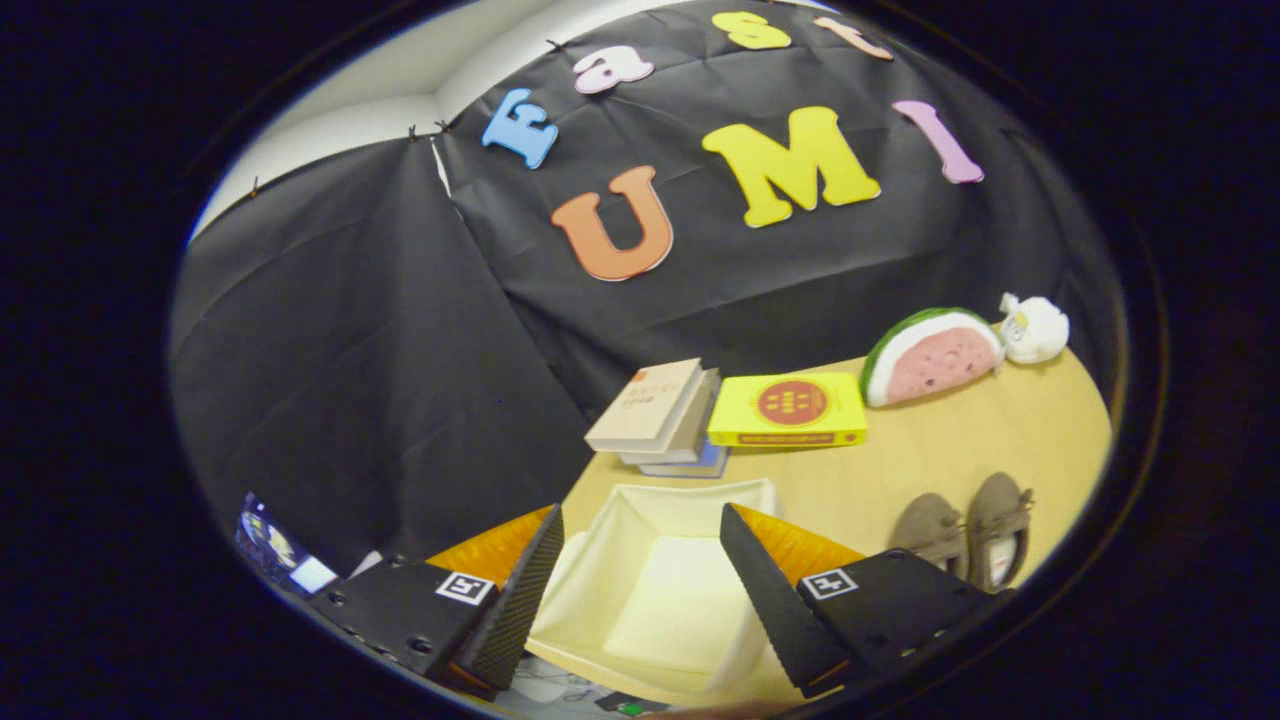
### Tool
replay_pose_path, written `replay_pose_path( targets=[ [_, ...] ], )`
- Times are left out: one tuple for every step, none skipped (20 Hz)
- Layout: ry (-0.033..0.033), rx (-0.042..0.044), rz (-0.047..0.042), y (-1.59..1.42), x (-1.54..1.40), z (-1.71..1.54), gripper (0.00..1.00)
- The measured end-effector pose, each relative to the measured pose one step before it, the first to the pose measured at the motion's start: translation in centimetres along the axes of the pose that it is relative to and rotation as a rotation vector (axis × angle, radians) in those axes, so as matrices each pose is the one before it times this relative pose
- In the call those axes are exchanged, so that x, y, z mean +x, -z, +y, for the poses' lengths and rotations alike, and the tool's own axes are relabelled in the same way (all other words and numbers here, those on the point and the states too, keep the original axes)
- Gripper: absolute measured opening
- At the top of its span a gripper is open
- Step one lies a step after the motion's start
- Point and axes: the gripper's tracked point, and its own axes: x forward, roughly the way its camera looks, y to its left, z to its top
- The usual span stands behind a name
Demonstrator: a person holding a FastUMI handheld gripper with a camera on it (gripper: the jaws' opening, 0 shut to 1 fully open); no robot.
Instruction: Open the storage box then place both shoes into the box .Put the left shoe in first, then the right shoe, with the right side of both shoes facing outward in a uniform manner.
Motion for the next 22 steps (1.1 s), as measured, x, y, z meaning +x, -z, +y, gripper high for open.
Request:
replay_pose_path(
  targets=[
    [0.03217,-0.01272,-0.00084,0.172,-0.761,-1.484,0.95],
    [0.03586,-0.00450,0.00368,0.342,-0.377,-1.763,0.95],
    [0.02933,-0.00120,0.00722,0.288,-0.338,-1.723,0.96],
    [0.03086,-0.00237,0.01285,0.434,-0.263,-1.656,0.96],
    [0.02562,-0.00797,0.01767,0.592,-0.110,-1.695,0.96],
    [0.01892,-0.00741,0.01893,0.488,0.079,-1.361,0.95],
    [0.02129,-0.00694,0.02474,0.769,0.207,-1.523,0.95],
    [0.02148,-0.00521,0.02618,0.778,0.297,-1.492,0.95],
    [0.02227,-0.00401,0.03196,0.901,0.463,-1.579,0.95],
    [0.02381,-0.00173,0.03334,0.836,0.642,-1.367,0.96],
    [0.02362,-0.00585,0.03759,1.026,0.951,-1.455,0.96],
    [0.01302,-0.00467,0.03894,0.951,1.073,-0.750,0.96],
    [0.01604,-0.00417,0.04066,1.034,0.940,-1.030,0.96],
    [0.01457,-0.00432,0.03625,0.755,0.825,-1.037,0.96],
    [0.00959,-0.00251,0.03168,0.672,0.862,-0.875,0.96],
    [0.00833,0.00065,0.02599,0.551,0.902,-0.654,0.96],
    [0.01124,-0.00065,0.02546,0.487,0.888,-0.756,0.93],
    [0.00105,0.00245,0.02029,0.342,0.701,-0.412,0.89],
    [-0.00141,0.00230,0.01890,0.322,0.735,-0.275,0.89],
    [0.00586,0.00246,0.01884,0.357,0.858,-0.962,0.89],
    [-0.00348,-0.00102,0.02271,0.243,0.658,-0.099,0.85],
    [0.00607,-0.00477,0.03183,0.393,0.592,-0.368,0.80]
  ],
)
